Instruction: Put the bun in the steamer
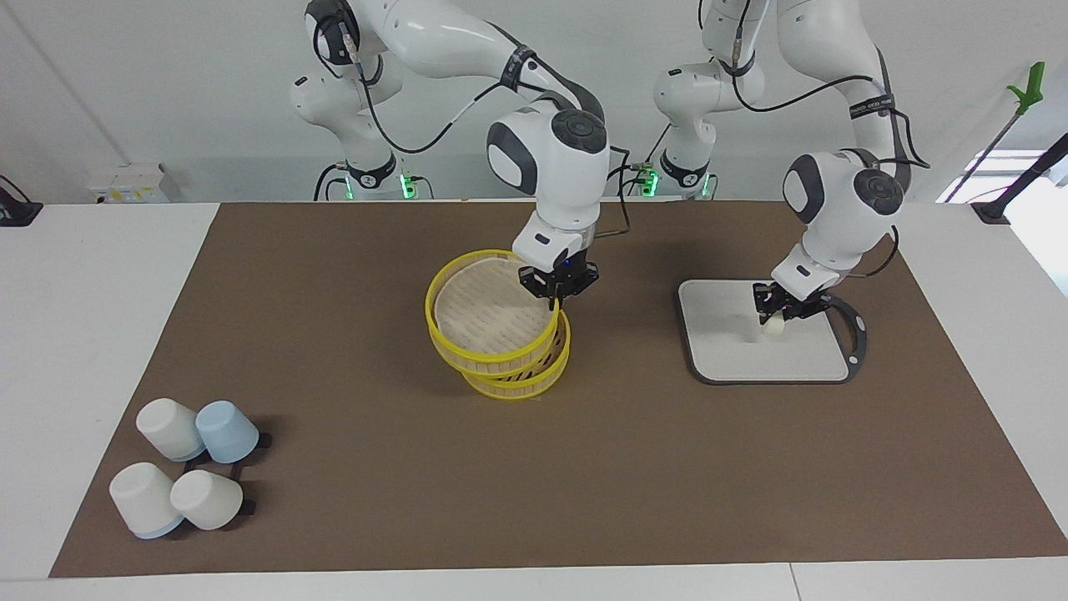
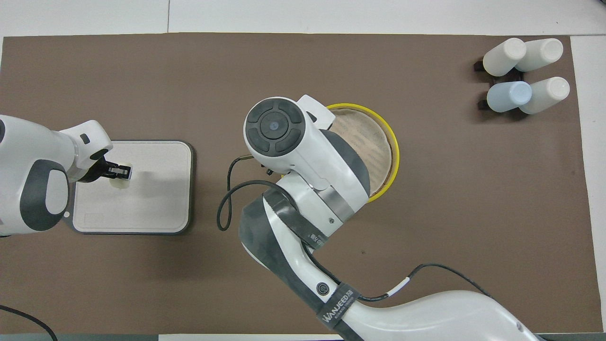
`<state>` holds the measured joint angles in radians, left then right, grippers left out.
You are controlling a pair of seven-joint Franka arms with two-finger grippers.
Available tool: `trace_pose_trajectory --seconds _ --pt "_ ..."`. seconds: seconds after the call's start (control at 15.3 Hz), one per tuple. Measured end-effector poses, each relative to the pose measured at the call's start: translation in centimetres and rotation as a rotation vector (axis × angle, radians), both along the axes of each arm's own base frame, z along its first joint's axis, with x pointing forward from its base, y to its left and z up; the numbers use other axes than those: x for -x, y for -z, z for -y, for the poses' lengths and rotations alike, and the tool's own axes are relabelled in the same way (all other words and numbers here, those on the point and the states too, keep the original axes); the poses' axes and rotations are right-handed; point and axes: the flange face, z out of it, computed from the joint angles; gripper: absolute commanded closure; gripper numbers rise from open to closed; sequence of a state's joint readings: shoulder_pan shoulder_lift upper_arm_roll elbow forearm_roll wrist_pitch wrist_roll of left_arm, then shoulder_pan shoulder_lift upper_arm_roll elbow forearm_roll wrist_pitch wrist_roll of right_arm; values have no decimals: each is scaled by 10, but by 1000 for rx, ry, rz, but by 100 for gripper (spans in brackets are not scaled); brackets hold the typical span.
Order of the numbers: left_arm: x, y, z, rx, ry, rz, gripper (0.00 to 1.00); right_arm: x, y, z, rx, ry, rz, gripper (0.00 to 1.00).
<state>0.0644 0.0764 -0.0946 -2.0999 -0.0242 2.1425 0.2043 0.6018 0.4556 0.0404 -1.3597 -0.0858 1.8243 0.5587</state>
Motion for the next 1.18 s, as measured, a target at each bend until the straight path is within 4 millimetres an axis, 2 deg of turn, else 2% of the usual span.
trace_pose_trajectory --seconds 0.13,0.33,0.46,0.59,0.72,0.85,1.05,1.18 --pt "-9 -34 41 -3 -71 -5 71 -17 -24 41 6 -36 -3 100" --pt "-8 -86 128 8 -174 9 71 -38 -53 114 25 -87 -31 100" --pt "-3 -108 188 42 -245 32 71 -50 -64 159 32 -131 -49 100" --pt "7 -118 244 70 -287 47 71 -62 -66 201 20 -167 -67 100" --pt "22 -110 297 90 -301 54 71 -72 -60 239 0 -193 -88 100" --pt "36 -90 348 115 -306 63 71 -79 -50 274 -8 -224 -111 100" --pt "41 -58 390 115 -296 44 71 -83 -33 318 -13 -235 -130 100" --pt "40 -33 416 94 -275 35 71 -79 -21 333 -20 -230 -133 100"
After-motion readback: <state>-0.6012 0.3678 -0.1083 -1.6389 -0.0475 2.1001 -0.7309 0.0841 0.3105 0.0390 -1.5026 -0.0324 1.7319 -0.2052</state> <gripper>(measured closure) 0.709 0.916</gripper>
